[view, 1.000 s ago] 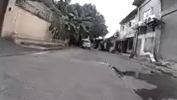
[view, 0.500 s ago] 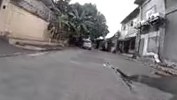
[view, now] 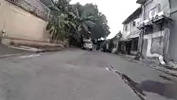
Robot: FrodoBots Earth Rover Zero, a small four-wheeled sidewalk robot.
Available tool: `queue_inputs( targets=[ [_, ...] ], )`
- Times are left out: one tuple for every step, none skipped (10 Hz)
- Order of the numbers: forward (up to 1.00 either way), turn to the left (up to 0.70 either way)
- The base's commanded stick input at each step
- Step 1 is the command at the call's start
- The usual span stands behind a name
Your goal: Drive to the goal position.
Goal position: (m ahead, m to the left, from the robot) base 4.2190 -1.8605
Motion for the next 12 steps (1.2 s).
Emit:
queue_inputs(
  targets=[
    [1.00,0.03],
    [1.00,0.03],
    [1.00,0.02],
    [1.00,0.08],
    [1.00,0.14],
    [1.00,0.07],
    [1.00,0.07],
    [1.00,0.06],
    [1.00,0.00],
    [1.00,0.00],
    [1.00,0.00],
    [1.00,0.00]
  ],
)
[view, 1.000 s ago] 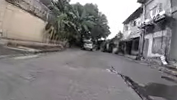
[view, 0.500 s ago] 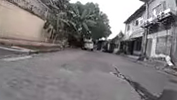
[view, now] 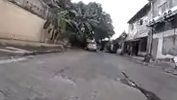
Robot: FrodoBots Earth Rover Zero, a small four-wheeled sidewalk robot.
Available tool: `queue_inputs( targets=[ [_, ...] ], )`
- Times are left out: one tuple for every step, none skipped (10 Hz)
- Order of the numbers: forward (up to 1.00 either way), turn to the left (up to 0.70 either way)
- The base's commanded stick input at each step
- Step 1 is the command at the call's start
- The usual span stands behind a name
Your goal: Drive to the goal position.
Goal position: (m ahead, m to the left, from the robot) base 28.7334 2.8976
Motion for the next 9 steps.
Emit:
queue_inputs(
  targets=[
    [1.00,0.00],
    [1.00,0.07],
    [1.00,0.10],
    [1.00,-0.37],
    [1.00,-0.40],
    [1.00,-0.40],
    [1.00,-0.40],
    [1.00,-0.24],
    [1.00,0.07]
  ],
)
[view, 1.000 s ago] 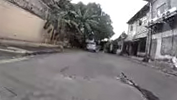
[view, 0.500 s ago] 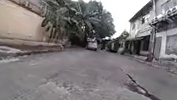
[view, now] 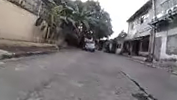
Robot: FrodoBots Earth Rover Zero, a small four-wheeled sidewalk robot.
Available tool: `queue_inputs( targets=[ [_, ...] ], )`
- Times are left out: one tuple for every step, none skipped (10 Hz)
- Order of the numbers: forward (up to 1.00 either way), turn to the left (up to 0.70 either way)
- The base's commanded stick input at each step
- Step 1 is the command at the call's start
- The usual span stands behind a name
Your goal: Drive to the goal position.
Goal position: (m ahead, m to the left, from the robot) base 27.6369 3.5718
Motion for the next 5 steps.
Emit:
queue_inputs(
  targets=[
    [1.00,0.12],
    [1.00,0.10],
    [1.00,0.04],
    [1.00,0.00],
    [1.00,0.00]
  ],
)
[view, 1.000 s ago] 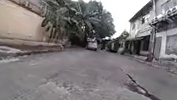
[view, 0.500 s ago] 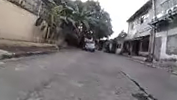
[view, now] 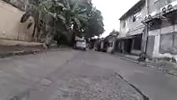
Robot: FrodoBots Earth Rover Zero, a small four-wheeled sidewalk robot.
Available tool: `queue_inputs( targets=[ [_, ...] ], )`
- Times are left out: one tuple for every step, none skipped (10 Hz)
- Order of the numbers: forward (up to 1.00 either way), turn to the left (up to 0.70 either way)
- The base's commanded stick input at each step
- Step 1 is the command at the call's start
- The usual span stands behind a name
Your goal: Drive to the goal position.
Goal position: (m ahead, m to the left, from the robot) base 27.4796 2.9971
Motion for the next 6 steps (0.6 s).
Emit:
queue_inputs(
  targets=[
    [1.00,0.00],
    [1.00,0.00],
    [1.00,0.00],
    [1.00,0.00],
    [1.00,0.00],
    [1.00,0.05]
  ],
)
